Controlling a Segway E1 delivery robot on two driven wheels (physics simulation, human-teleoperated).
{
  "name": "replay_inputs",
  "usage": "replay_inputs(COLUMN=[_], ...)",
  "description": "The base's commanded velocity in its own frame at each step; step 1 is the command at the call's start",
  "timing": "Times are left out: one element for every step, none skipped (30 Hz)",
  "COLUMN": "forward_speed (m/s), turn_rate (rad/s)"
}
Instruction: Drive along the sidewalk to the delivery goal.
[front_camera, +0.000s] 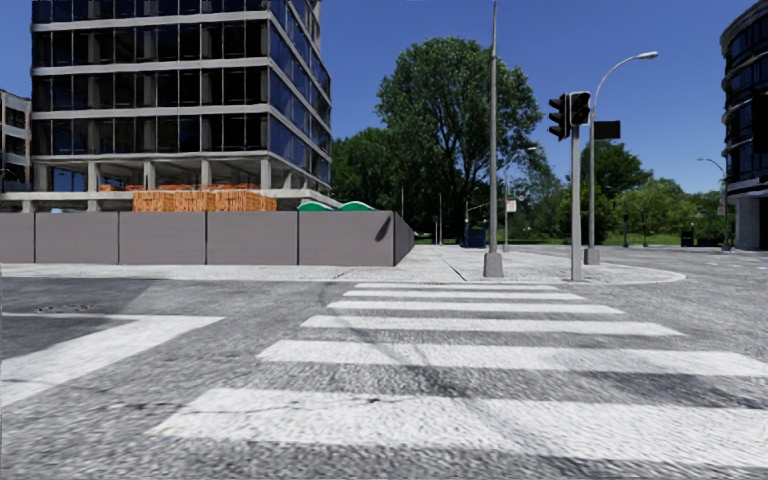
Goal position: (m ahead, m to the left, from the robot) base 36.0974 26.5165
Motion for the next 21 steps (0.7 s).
replay_inputs(forward_speed=[2.0, 2.0, 2.0, 2.0, 2.0, 2.0, 2.0, 2.0, 2.0, 2.0, 2.0, 2.0, 2.0, 2.0, 2.0, 2.0, 2.0, 2.0, 2.0, 2.0, 2.0], turn_rate=[0.0, 0.0, 0.0, 0.0, 0.0, 0.0, 0.0, 0.0, 0.0, 0.0, 0.0, 0.0, 0.0, 0.0, 0.0, 0.0, 0.0, 0.0, 0.0, 0.0, 0.0])
